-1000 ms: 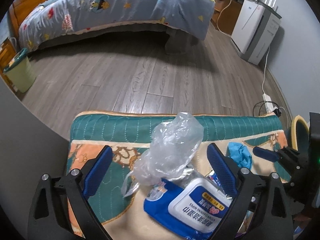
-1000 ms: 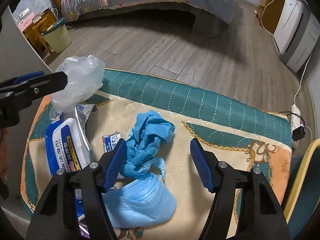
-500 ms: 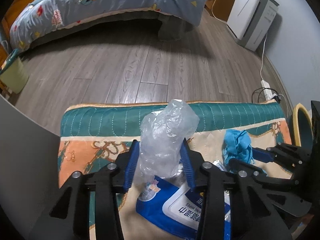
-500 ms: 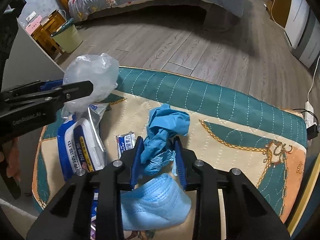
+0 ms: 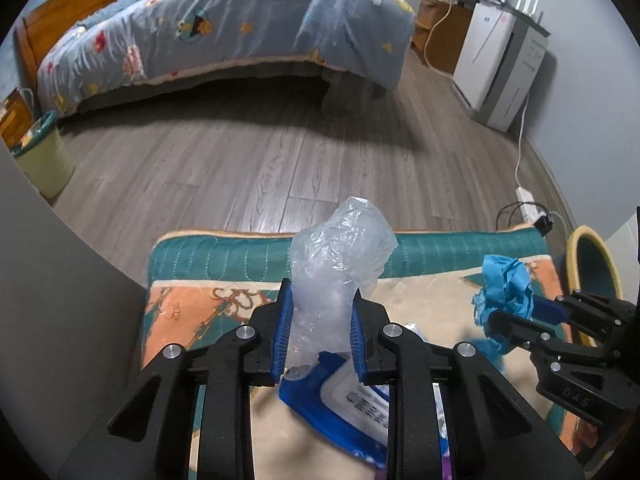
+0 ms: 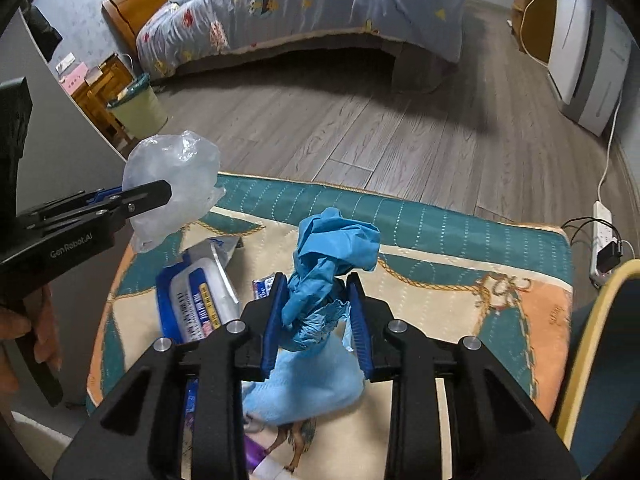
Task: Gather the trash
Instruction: 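Carry the blue glove and clear plastic bag over the bin with both tools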
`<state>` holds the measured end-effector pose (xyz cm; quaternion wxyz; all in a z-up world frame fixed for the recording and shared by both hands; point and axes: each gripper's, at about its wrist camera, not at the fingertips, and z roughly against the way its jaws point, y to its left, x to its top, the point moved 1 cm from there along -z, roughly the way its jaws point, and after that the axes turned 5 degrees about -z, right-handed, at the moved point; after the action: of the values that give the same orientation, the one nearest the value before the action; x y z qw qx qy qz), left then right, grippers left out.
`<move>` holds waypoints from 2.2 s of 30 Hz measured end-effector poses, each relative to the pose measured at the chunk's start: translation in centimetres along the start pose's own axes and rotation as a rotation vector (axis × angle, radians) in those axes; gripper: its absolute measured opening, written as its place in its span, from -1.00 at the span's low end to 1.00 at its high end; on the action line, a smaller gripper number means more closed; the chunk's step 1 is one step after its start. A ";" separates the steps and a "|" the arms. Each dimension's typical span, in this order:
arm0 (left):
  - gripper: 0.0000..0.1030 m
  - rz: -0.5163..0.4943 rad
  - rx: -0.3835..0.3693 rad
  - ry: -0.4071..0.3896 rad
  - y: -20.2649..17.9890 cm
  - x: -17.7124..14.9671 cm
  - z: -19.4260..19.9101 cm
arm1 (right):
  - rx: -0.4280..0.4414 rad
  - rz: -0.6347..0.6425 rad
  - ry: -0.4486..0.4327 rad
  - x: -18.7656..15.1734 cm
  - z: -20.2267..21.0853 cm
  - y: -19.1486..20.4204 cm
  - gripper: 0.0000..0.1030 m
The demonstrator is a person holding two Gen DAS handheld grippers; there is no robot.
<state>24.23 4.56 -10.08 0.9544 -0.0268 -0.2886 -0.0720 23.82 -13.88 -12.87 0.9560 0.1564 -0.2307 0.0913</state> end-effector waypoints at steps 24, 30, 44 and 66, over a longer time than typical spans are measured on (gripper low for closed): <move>-0.48 -0.146 -0.036 -0.160 -7.6 -2.0 9.8 | -0.103 -0.047 -0.137 -3.5 10.7 -2.2 -0.42; -0.48 -0.189 -0.064 -0.179 -10.4 -1.9 10.4 | -0.150 -0.082 -0.175 -4.1 13.4 -4.9 -0.42; -0.48 -0.281 -0.125 -0.211 -18.0 -1.1 10.4 | -0.249 -0.242 -0.211 -5.7 17.0 -14.0 -0.42; -0.48 -0.498 -0.274 -0.158 -30.2 -3.8 7.3 | -0.355 -0.531 -0.169 -9.1 18.5 -27.6 -0.42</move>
<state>12.50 -24.19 -5.77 0.8695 -0.0891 -0.3472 -0.3400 15.04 -46.93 -8.60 0.9363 0.0490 -0.2725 -0.2162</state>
